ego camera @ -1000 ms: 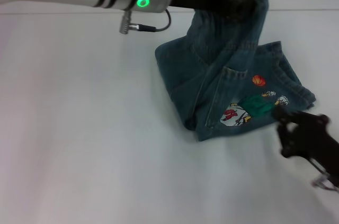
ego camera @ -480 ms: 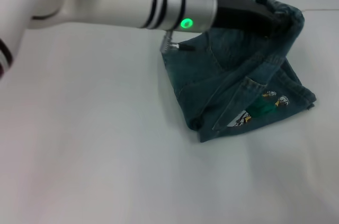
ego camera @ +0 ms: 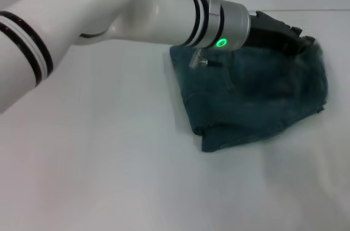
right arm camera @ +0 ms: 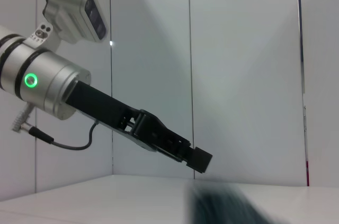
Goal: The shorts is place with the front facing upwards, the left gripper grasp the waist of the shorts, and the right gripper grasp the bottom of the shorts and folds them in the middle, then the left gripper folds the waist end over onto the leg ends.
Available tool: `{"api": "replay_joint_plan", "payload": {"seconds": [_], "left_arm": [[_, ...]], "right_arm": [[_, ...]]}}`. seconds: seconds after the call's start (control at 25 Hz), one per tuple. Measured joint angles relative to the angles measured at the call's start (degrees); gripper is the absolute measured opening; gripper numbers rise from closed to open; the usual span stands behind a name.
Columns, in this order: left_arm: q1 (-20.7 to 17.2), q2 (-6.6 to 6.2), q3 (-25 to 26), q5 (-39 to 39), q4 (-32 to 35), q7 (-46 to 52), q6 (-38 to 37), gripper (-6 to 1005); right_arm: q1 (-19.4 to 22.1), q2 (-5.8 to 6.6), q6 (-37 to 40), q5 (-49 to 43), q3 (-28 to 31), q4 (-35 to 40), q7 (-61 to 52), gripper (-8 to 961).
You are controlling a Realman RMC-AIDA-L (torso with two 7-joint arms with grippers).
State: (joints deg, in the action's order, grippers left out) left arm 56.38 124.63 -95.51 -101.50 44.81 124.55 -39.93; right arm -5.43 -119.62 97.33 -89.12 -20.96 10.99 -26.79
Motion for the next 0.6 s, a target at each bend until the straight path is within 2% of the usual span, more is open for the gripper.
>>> {"api": "replay_joint_plan", "payload": {"seconds": [0.16, 0.36, 0.48, 0.6], "left_arm": [[0.04, 0.00, -0.87, 0.29, 0.07, -0.21, 0.51, 288], [-2.01, -0.20, -0.22, 0.31, 1.68, -0.70, 0.58, 388], [-6.58, -0.28, 1.93, 0.71, 5.57, -4.01, -0.12, 448], [-13.91, -0.24, 5.70, 3.64, 11.12, -9.98, -3.74, 526]], "right_arm": [[-0.61, 0.00, -0.21, 0.02, 0.00, 0.34, -1.13, -1], [-1.14, 0.00, -0.23, 0.02, -0.02, 0.35, -1.34, 0], [-1.31, 0.00, -0.20, 0.18, -0.03, 0.72, -2.77, 0], [-1.40, 0.06, 0.02, 0.28, -0.02, 2.35, -5.55, 0]]}}
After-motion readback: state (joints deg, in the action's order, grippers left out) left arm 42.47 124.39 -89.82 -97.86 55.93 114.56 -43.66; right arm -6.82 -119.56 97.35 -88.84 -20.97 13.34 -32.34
